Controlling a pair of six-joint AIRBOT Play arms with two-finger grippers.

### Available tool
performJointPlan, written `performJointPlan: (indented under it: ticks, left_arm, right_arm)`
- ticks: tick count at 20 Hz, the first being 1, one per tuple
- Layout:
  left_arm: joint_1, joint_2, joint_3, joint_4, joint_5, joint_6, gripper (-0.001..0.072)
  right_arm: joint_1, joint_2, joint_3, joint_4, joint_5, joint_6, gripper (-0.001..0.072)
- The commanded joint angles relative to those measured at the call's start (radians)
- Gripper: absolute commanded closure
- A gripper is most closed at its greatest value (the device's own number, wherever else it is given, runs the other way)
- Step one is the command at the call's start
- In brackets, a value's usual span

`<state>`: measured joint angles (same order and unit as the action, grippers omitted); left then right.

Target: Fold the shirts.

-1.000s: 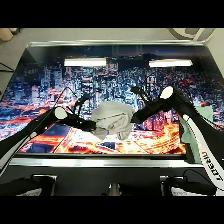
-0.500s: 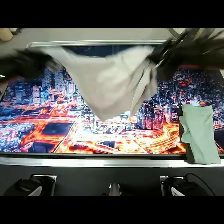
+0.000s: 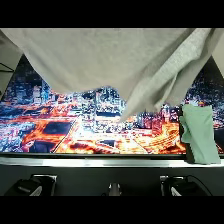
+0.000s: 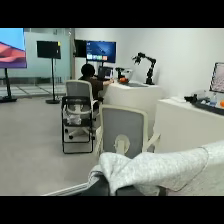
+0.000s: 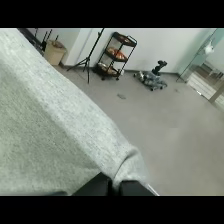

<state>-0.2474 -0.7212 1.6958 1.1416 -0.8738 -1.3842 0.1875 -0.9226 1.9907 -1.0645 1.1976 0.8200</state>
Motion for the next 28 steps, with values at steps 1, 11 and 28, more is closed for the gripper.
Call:
performJointPlan:
  ticks: [1, 11, 28]
  left_arm:
    - [0.002, -0.011, -0.078, 0.083, -0.088, -0.013, 0.0682]
    - [0.001, -0.145, -0.932, -0.102, 0.076, -0.013, 0.0682]
    - [0.197, -0.187, -0.869, 0.003, -0.058, 0.054, 0.0682]
  right_arm:
    - [-0.001, -0.042, 0.008, -0.128, 0.140, 0.006, 0.0692]
    - [0.002, -0.731, -0.225, -0.118, 0.160, 0.013, 0.0691]
    - [-0.041, -0.425, -1.165, 0.144, 0.027, 0.257, 0.0015]
